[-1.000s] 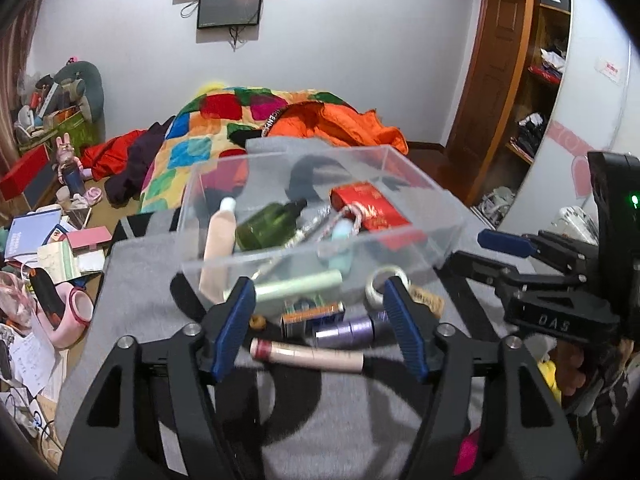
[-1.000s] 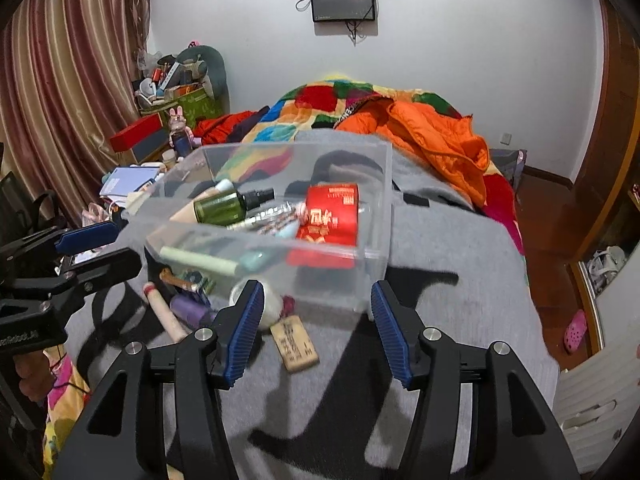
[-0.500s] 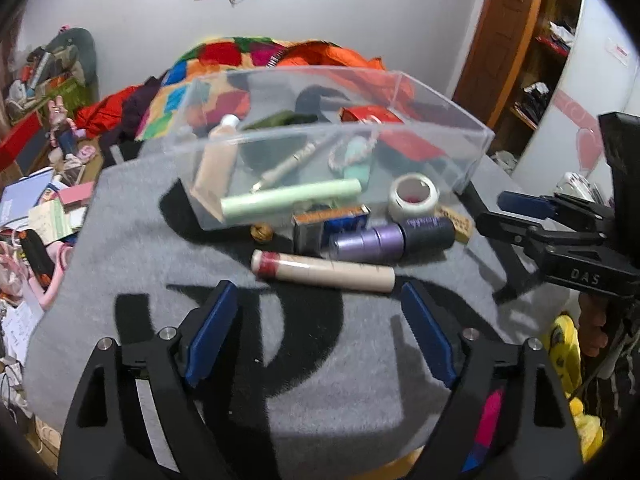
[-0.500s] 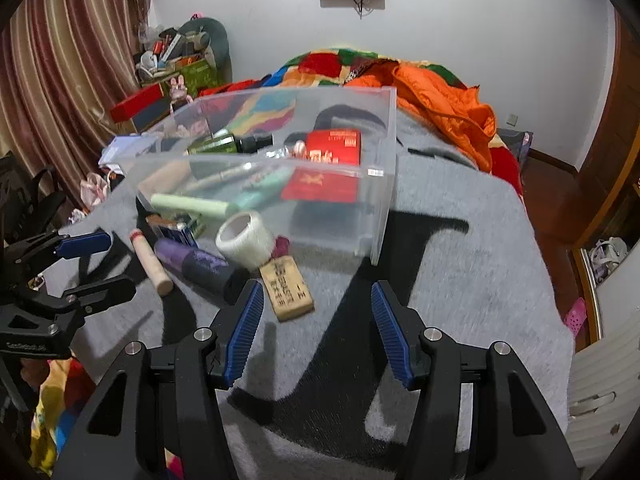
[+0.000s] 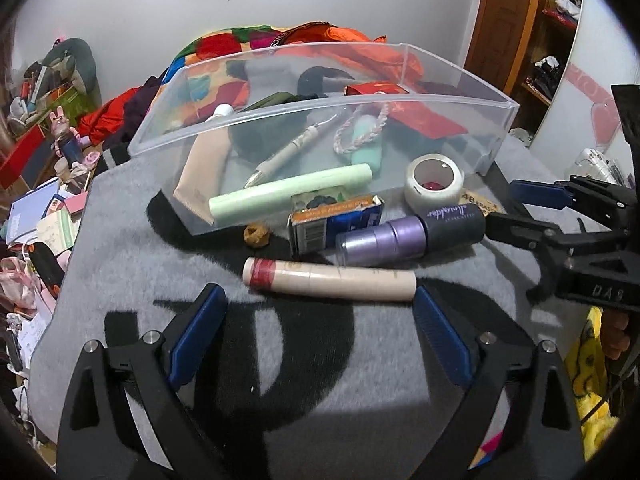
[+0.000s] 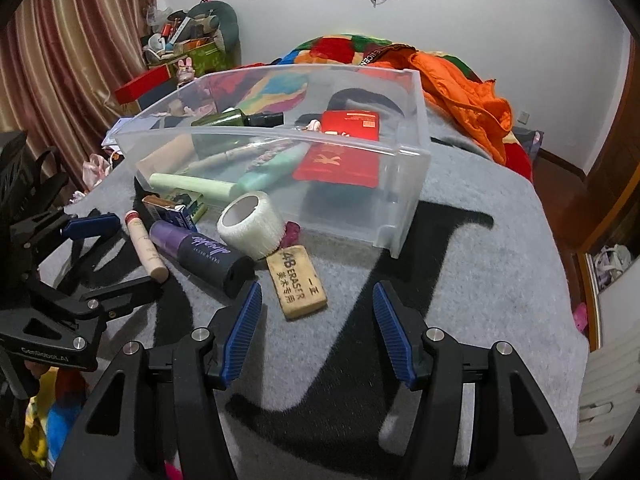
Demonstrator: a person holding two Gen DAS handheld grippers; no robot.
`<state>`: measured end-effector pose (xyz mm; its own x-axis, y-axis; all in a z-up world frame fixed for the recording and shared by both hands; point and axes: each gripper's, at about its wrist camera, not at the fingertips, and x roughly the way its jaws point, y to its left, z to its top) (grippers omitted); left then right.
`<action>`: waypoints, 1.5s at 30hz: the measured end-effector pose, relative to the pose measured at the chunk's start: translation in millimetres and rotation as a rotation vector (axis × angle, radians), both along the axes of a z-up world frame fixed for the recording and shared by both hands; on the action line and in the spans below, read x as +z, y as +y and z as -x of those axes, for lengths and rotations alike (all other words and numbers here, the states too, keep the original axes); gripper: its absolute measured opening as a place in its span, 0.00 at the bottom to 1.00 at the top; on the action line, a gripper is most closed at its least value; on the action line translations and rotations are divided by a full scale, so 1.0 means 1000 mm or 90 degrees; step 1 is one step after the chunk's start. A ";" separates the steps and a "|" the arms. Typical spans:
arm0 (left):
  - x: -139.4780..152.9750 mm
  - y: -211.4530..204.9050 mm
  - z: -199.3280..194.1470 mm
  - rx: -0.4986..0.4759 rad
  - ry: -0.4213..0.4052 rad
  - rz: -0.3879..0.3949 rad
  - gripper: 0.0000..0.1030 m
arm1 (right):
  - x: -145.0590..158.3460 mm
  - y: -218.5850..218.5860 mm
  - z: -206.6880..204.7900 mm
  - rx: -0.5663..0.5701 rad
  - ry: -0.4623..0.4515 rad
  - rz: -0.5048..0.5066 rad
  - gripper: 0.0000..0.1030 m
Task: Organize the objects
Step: 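Grasp beige cosmetic tube with left tool while right tool grasps cork eraser, then place beige tube into box with left tool while right tool drops eraser in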
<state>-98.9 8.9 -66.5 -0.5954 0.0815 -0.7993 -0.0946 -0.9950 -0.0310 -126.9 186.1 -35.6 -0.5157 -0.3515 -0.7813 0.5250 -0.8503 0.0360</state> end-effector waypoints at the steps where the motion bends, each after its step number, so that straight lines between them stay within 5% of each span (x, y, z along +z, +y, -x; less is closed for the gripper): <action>1: 0.000 0.001 0.002 0.002 0.000 0.005 0.93 | -0.001 -0.001 0.001 0.002 -0.002 -0.001 0.52; 5: 0.001 0.004 0.002 -0.003 0.022 -0.001 0.92 | -0.005 -0.004 0.006 0.010 -0.009 -0.001 0.33; 8: 0.000 0.006 0.000 -0.011 0.032 -0.003 0.82 | -0.007 -0.005 0.006 0.019 -0.010 0.007 0.25; 22: 0.020 0.002 -0.021 -0.003 0.071 -0.010 0.82 | 0.002 0.008 -0.004 -0.007 -0.005 0.043 0.23; 45: 0.085 0.005 -0.024 0.008 0.189 -0.015 0.82 | 0.065 0.013 -0.013 -0.019 0.085 0.113 0.22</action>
<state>-75.1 14.2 18.2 -0.8041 0.0884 -0.5879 -0.0901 -0.9956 -0.0265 -114.3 199.0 29.0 -0.6226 -0.4599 -0.6331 0.5092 -0.8524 0.1185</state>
